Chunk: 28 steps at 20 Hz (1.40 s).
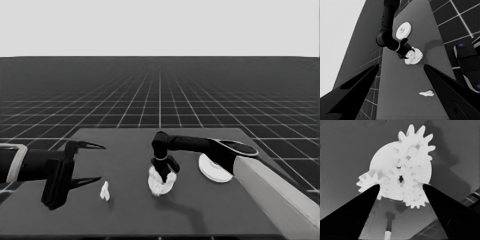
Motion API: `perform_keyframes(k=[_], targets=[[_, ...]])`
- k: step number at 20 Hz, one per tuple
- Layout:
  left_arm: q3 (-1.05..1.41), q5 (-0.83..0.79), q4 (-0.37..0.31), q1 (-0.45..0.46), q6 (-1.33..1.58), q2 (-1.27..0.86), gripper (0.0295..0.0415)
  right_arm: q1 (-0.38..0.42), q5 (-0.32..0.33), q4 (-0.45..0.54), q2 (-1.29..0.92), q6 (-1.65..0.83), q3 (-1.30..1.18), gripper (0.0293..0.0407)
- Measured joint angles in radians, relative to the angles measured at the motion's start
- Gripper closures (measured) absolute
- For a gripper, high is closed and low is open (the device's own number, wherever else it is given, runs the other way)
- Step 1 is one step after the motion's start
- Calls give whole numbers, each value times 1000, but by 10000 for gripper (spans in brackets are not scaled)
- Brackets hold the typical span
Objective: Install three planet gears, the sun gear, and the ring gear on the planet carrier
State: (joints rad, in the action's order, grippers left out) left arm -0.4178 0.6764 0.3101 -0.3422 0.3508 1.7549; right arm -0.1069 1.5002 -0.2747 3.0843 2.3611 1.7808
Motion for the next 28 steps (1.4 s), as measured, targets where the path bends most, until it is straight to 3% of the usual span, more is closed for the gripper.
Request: perform_keyframes(k=[1, 2, 8, 9, 11, 14, 18, 19, 20, 21, 23, 28], targets=[[0, 0, 0, 0, 0, 0, 326, 0, 0, 0, 0, 2, 0, 320], [0, 0, 0, 0, 0, 0, 326, 0, 0, 0, 0, 3, 0, 317], [0, 0, 0, 0, 0, 0, 326, 0, 0, 0, 0, 5, 0, 315], [0, 0, 0, 0, 0, 0, 326, 49, 26, 43, -9, -388, -39, 307], [0, 0, 0, 0, 0, 0, 326, 109, 39, 88, -14, -783, -65, 312], [0, 0, 0, 0, 0, 0, 326, 132, 39, 110, -16, -953, -72, 315], [0, 0, 0, 0, 0, 0, 326, 136, 38, 115, -17, -992, -72, 315], [0, 0, 0, 0, 0, 0, 326, 12, -109, -104, -293, -1408, -530, 295], [0, 0, 0, 0, 0, 0, 326, -107, -196, -235, -716, -1670, -884, 305], [0, 0, 0, 0, 0, 0, 326, -171, -246, -312, -980, -1825, -1092, 311], [0, 0, 0, 0, 0, 0, 326, -224, -294, -384, -1211, -1969, -1290, 315], [0, 0, 0, 0, 0, 0, 326, -247, -318, -420, -1318, -2040, -1387, 315]])
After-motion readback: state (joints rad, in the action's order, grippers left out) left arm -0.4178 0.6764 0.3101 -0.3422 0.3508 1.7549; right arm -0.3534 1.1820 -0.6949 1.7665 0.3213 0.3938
